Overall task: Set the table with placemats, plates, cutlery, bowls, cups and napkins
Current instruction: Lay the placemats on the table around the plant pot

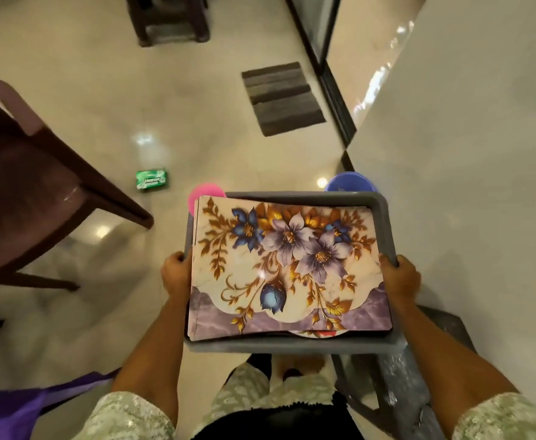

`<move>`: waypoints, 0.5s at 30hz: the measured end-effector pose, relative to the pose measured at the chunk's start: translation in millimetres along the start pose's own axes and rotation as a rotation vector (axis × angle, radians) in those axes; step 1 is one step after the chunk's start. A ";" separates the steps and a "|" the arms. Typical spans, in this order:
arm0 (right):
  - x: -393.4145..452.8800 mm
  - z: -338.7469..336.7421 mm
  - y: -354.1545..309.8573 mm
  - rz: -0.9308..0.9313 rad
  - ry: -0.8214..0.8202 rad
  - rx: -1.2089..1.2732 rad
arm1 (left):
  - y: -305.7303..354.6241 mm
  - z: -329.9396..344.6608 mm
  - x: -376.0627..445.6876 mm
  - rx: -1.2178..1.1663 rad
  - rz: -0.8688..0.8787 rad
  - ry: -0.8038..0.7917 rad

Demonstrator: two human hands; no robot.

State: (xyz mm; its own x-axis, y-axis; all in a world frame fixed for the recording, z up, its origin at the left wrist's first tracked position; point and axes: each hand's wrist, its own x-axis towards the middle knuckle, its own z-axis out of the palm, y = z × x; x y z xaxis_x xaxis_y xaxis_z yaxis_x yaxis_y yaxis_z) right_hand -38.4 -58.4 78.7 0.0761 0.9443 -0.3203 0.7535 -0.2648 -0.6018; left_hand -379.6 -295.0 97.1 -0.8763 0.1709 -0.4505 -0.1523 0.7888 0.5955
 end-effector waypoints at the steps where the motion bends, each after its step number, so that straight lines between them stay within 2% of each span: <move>1: 0.8 8.6 -11.8 -0.023 -0.024 -0.015 | -8.2 -8.5 3.0 -0.012 -0.022 0.011; 10: -16.6 98.9 -152.7 -0.298 -0.275 -0.122 | -72.2 -96.9 34.9 -0.234 -0.316 0.210; 15: -17.3 160.3 -211.5 -0.439 -0.395 -0.256 | -99.8 -119.5 29.1 -0.333 -0.486 0.351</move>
State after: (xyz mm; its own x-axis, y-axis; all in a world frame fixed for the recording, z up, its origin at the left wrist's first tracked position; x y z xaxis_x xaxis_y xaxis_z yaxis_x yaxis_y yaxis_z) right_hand -303.7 -50.0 94.2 -0.4847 0.7979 -0.3585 0.7952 0.2313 -0.5604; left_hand -444.5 -439.3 104.1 -0.7606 -0.4026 -0.5093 -0.6490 0.4945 0.5782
